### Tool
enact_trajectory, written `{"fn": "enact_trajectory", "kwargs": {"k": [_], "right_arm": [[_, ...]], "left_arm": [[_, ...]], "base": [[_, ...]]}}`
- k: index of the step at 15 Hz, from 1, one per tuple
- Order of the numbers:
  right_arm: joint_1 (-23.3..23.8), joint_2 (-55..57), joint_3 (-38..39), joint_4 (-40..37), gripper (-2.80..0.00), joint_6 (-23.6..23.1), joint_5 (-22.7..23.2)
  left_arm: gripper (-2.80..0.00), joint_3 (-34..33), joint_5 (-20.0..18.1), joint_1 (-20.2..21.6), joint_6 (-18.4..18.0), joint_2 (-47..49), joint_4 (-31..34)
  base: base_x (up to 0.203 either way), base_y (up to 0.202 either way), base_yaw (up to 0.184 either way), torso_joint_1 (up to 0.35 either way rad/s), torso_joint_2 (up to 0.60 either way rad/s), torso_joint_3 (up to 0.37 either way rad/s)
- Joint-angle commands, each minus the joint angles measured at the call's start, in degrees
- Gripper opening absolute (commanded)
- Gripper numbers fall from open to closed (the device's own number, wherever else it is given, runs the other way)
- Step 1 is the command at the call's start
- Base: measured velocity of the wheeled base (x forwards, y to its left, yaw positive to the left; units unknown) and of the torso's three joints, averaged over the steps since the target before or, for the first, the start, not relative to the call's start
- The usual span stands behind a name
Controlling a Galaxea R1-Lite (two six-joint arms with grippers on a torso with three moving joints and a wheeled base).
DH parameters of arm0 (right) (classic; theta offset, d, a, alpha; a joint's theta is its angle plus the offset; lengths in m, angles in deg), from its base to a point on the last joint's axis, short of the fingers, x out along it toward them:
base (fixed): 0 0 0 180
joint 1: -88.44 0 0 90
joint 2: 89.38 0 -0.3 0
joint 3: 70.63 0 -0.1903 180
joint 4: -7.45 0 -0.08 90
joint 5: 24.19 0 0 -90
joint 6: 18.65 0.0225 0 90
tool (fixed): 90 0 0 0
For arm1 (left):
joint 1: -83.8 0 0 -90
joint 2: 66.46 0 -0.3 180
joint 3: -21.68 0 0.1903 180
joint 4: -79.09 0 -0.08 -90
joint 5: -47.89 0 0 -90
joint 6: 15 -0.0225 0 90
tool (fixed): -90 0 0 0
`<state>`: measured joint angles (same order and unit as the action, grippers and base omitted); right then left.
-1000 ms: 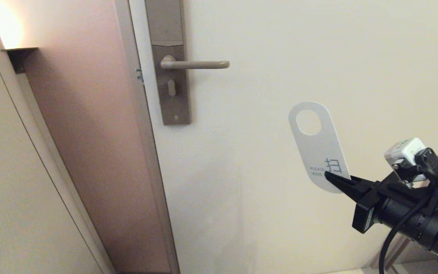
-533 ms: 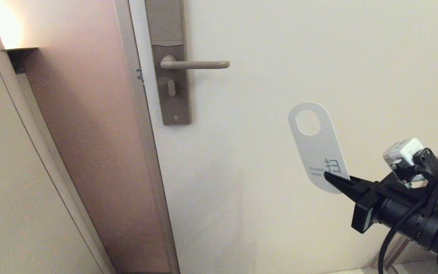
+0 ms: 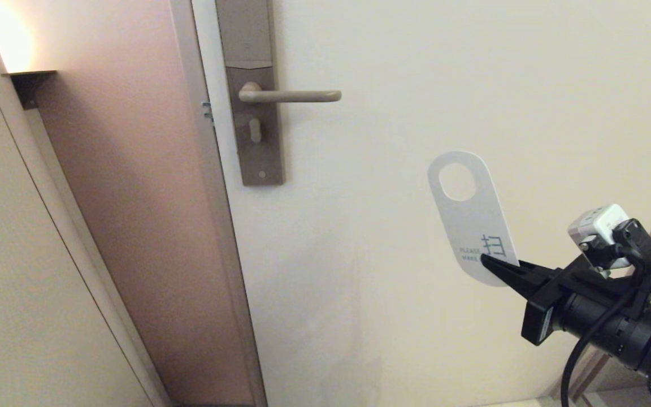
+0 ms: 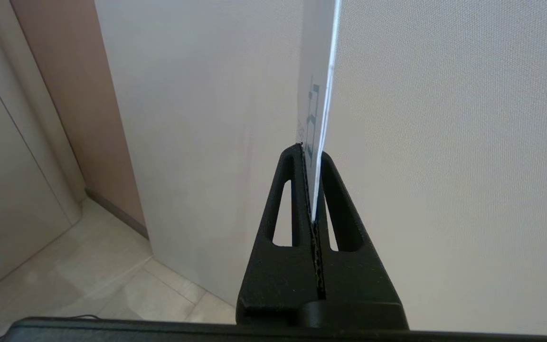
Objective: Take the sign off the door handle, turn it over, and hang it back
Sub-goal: Hang the sign back with the other side facing out
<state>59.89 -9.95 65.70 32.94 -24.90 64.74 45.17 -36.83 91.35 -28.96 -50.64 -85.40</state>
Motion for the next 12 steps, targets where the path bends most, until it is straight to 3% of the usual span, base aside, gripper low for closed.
{"fn": "enact_trajectory", "kwargs": {"k": [1, 7, 12], "right_arm": [[-0.01, 0.37, -0.09, 0.36, -2.8, -0.07, 0.02], [-0.01, 0.63, 0.08, 0.36, -2.8, -0.07, 0.02], [-0.01, 0.55, 0.26, 0.45, -2.8, -0.07, 0.02]], "left_arm": [[-2.8, -0.04, 0.41, 0.08, 0.26, 0.26, -0.26], [-2.8, -0.03, 8.87, 0.01, 0.6, 0.26, -1.28], [-2.8, 0.01, 8.79, 0.01, -0.02, 0.26, -3.48]], "base": [[0.0, 0.0, 0.0, 0.0, 0.0, 0.0], [0.0, 0.0, 0.0, 0.0, 0.0, 0.0], [0.0, 0.0, 0.0, 0.0, 0.0, 0.0]]}}
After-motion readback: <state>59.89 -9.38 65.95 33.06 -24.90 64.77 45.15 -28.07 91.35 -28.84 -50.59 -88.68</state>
